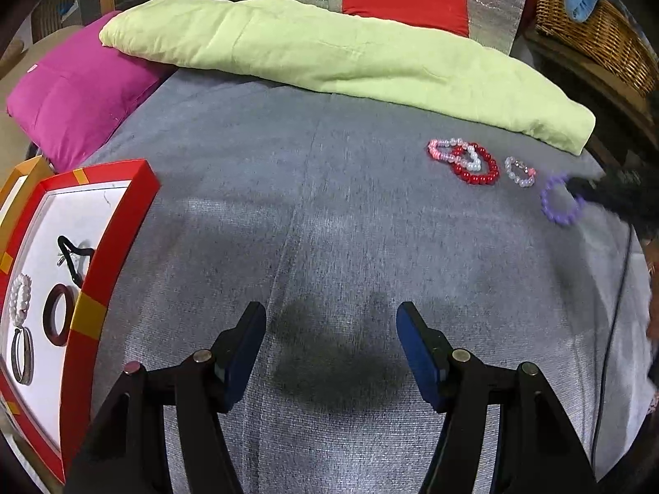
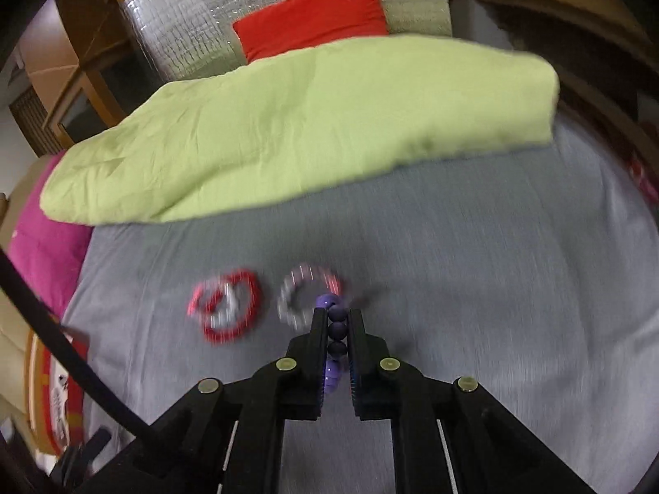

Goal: Organize jewelry
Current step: 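Grasp the purple beaded bracelet with the right tool while the left tool grasps the pink-white beaded bracelet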

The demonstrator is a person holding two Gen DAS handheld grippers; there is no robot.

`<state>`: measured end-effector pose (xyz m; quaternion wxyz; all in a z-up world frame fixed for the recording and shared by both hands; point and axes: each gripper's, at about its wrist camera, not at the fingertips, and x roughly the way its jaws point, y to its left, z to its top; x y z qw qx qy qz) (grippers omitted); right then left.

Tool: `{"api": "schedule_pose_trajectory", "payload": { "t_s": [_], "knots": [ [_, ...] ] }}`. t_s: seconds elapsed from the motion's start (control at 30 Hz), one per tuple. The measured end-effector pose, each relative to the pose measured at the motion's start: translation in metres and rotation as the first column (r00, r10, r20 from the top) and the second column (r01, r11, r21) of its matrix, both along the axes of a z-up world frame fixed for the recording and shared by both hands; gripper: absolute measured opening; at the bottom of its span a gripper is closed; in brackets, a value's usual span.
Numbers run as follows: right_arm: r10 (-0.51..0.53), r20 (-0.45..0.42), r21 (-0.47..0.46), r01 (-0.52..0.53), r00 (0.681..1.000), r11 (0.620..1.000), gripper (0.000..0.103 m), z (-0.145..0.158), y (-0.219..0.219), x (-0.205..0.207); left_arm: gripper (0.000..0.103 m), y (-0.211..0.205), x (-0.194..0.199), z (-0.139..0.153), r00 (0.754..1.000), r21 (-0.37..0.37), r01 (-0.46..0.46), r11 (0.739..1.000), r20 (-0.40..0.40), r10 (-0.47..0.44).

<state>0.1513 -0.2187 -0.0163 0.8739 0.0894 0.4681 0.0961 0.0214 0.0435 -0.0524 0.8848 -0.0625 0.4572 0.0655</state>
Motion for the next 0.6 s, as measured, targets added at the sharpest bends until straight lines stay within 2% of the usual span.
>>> {"api": "schedule_pose_trajectory", "payload": {
  "t_s": [0.13,0.33,0.5,0.6],
  "knots": [
    [-0.009,-0.040,0.043,0.010,0.999,0.999,0.010,-0.012,-0.020,-0.028,0.067,0.000,0.000,0.000,1.000,0.010,-0.001,1.000,0.003,0.001],
    [-0.005,-0.055,-0.054,0.002,0.998,0.999,0.012,-0.028,-0.013,-0.045,0.067,-0.005,-0.001,-0.003,1.000,0.042,0.013,0.999,0.002,-0.013],
    [0.033,-0.030,-0.207,-0.039,0.999,0.978,0.013,-0.028,0.006,-0.049,0.067,-0.007,0.000,0.000,1.000,0.065,0.022,0.998,0.020,-0.024],
    [0.043,-0.016,-0.201,-0.045,0.999,0.979,0.013,-0.032,0.003,-0.048,0.067,-0.007,0.008,0.006,1.000,0.054,0.022,0.998,0.016,-0.023]
  ]
}}
